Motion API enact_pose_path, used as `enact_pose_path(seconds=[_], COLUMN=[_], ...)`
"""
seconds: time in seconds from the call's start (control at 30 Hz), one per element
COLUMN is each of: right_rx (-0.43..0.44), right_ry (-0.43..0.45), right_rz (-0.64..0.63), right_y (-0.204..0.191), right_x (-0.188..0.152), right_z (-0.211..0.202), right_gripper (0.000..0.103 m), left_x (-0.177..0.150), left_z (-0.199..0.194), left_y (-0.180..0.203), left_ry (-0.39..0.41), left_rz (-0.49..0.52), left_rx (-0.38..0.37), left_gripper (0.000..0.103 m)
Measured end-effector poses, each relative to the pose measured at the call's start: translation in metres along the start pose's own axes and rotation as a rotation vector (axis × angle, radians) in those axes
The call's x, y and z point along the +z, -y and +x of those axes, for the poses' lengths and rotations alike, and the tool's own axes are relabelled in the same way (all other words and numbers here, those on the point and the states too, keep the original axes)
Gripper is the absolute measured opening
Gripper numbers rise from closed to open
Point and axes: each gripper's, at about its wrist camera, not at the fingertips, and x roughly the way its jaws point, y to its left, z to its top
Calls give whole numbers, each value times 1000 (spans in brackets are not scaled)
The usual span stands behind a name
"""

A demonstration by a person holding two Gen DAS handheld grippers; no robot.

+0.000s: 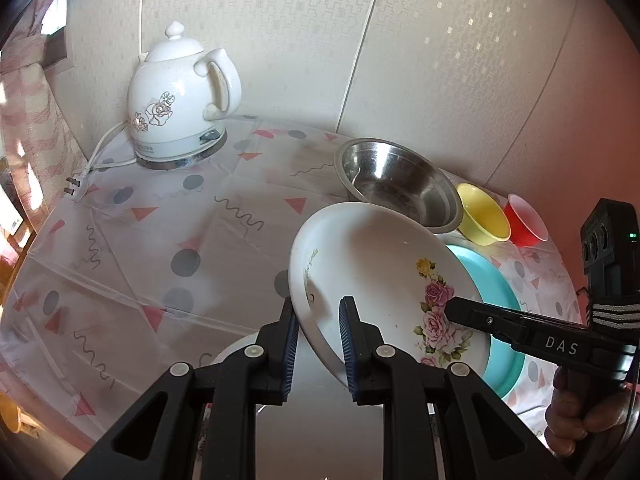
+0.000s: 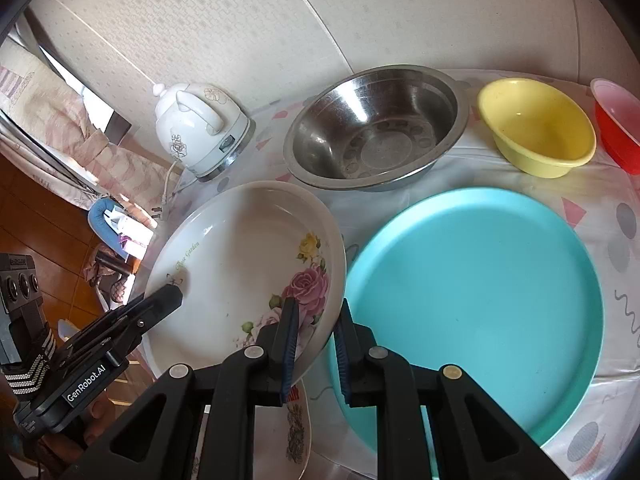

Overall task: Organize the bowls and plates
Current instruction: 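Lift the rose plate with the left gripper toward the teal plate, then lower the rose plate onto the teal plate and open the left gripper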

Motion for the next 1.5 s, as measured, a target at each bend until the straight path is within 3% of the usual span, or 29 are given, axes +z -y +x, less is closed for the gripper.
enact_pose_path(seconds=[0.5, 0.9, 1.17, 1.5], right_rx=[-38, -101, -173, -254], right_ry=[56, 84, 90, 71], right_rz=[98, 190, 175, 77], right_y=[54, 104, 117, 111], right_x=[-25, -37, -32, -31], right_z=[-49, -65, -60, -42], right_gripper=[17, 19, 19, 19], left_x=[-15, -27, -23, -31], left_z=[9, 44, 70, 91], left_y=[68, 119, 131, 132], left_ry=[-42, -140, -196, -250], left_rz=[118, 186, 191, 212], left_rx=[-70, -103, -92, -17], left_gripper=[21, 22, 23, 23])
